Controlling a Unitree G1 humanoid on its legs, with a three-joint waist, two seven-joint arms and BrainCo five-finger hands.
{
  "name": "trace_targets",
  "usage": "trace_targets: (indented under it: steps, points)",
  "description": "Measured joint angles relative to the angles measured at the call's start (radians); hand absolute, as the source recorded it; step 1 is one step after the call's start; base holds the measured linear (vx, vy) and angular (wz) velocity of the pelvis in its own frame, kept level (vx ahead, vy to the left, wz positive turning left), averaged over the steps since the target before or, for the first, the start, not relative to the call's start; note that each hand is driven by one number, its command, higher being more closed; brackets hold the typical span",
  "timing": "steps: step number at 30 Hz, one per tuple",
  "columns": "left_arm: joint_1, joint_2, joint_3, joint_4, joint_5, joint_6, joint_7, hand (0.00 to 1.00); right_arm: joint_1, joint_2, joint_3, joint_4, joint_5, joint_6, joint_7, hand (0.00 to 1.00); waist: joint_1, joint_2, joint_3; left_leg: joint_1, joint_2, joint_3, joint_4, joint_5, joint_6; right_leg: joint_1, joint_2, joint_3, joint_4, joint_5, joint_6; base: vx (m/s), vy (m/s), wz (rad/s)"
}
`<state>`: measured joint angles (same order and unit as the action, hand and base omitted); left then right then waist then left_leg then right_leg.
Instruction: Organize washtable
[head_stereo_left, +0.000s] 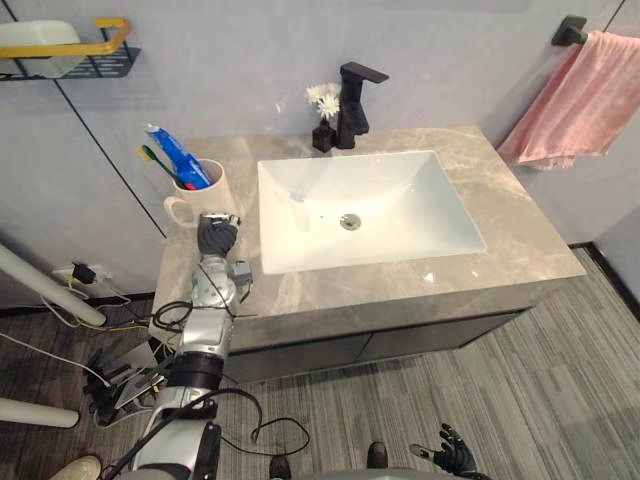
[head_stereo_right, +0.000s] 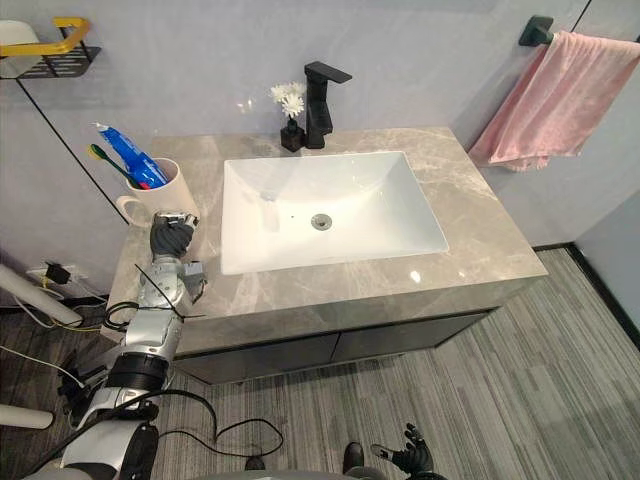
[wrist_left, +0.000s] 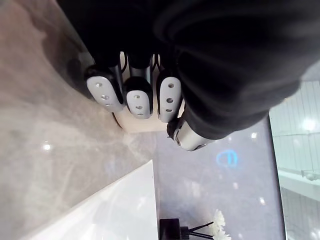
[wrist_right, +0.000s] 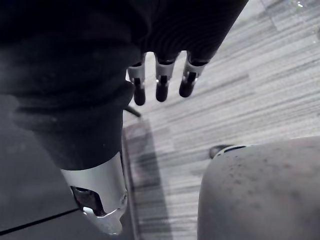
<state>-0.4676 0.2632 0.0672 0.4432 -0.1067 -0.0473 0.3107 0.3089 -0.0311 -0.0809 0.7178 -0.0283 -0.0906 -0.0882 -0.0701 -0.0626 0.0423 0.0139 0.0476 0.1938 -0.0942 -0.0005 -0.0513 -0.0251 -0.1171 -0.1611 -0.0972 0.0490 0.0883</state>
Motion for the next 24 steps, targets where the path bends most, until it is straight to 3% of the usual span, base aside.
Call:
trace_targets:
  steps: [11,16,24]
  points:
    - [-0.207,0.117,-0.021,0.183,0.014,0.008,0.024,1.0,0.011,-0.017,0.021,-0.024,0.02,-0.007,0.0,0.0,-0.026,-0.002,0.056,-0.023,0.007,0.015,0.0,0.0,0.0,-0.035,0.008,0.021,0.008,0.003,-0.005,-0.02,-0.018,-0.04]
    - [-0.301,0.138,-0.021,0.25,0.021,0.015,0.024,1.0,0.014,-0.017,0.026,-0.027,0.023,-0.017,0.001,0.0,-0.027,-0.011,0.09,-0.041,0.008,0.016,0.024,-0.004,-0.002,-0.048,0.006,0.025,0.018,0.003,-0.005,-0.03,-0.016,-0.02]
    - [-0.307,0.141,-0.037,0.262,0.021,0.015,0.041,1.0,0.015,-0.019,0.026,-0.026,0.03,-0.02,-0.001,0.0,-0.028,-0.008,0.095,-0.047,0.008,0.004,0.034,-0.005,-0.002,-0.05,0.004,0.018,0.031,0.0,-0.01,-0.04,-0.021,0.03]
